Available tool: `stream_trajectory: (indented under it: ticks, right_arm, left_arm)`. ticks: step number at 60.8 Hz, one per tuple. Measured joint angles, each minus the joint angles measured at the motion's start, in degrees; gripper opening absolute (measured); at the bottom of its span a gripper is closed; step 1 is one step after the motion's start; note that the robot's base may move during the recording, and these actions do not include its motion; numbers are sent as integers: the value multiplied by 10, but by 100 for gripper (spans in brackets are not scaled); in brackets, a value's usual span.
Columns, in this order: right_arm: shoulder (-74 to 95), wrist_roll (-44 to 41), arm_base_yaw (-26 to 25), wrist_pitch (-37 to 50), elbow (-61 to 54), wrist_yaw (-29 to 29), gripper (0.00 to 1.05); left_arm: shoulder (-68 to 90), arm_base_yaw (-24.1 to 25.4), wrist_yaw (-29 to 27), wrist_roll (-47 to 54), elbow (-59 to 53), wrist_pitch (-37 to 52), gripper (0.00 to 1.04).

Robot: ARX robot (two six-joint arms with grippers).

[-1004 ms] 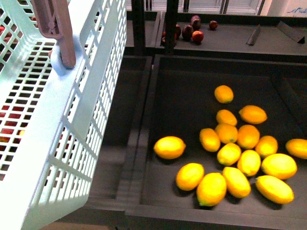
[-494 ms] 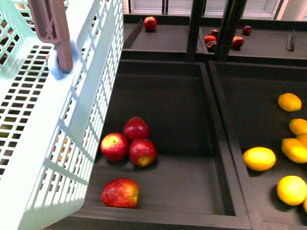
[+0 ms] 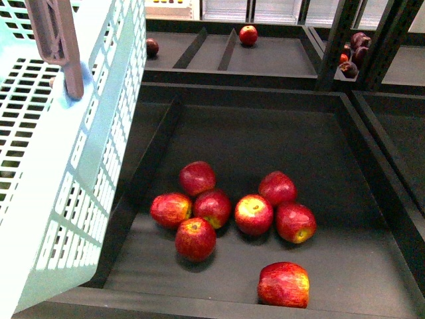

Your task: Pick lemon and mango into basket

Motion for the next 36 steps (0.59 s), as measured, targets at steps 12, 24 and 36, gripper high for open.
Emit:
stream_trajectory:
  ticks: [12,24,36]
  right_arm:
    - [0,0,0,0,0,2,96]
    - [0,0,0,0,0,4,96]
    - [0,0,0,0,0,3,96]
  left_arm:
    - [94,-2,31,227,125,-224,6]
    - [250,-11,51,439,216,-214,6]
    - [383,-80,145,443,340,-191,6]
